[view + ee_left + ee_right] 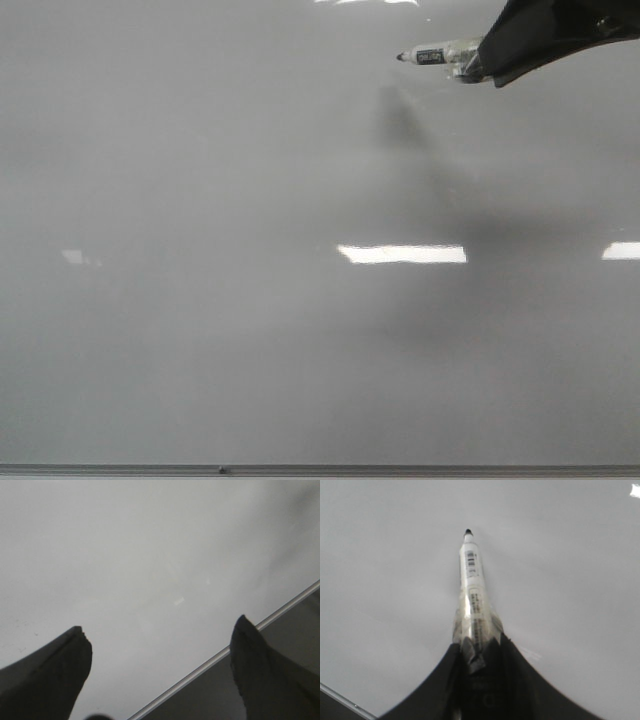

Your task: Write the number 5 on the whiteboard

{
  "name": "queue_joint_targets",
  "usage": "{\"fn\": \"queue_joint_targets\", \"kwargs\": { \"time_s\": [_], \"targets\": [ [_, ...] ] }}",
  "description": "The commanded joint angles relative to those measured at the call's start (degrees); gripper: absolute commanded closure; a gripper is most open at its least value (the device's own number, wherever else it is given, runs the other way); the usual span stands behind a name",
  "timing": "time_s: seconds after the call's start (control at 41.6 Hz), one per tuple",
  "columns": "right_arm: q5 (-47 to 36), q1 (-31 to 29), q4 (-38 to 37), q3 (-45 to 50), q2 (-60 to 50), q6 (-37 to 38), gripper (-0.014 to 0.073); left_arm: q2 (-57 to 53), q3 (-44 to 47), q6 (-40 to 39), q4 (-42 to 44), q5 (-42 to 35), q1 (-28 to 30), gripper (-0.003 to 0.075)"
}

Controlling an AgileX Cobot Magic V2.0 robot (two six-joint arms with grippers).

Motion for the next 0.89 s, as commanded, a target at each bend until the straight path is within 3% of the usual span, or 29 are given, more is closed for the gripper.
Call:
{"fn": "queue_joint_targets", "kwargs": {
  "time_s": [0.0, 0.577, 0.865],
  "targets": [
    [-3.82, -0.35, -0.71, -2.21, 0.29, -1.07, 0.0662, -0.22, -1.48, -0.70, -0.86, -3.93, 0.23, 0.0166],
    [1.59, 2.11, -0.75, -2.21, 8.24, -3.10, 0.0662, -0.22, -1.48, -0.70, -0.86, -3.93, 0.23, 0.0166],
    [6.58, -2.83, -0.87, -2.40, 6.70, -3.10, 0.0662, -0.22, -1.48, -0.70, -0.86, -3.81, 0.23, 0.0166]
  ]
}}
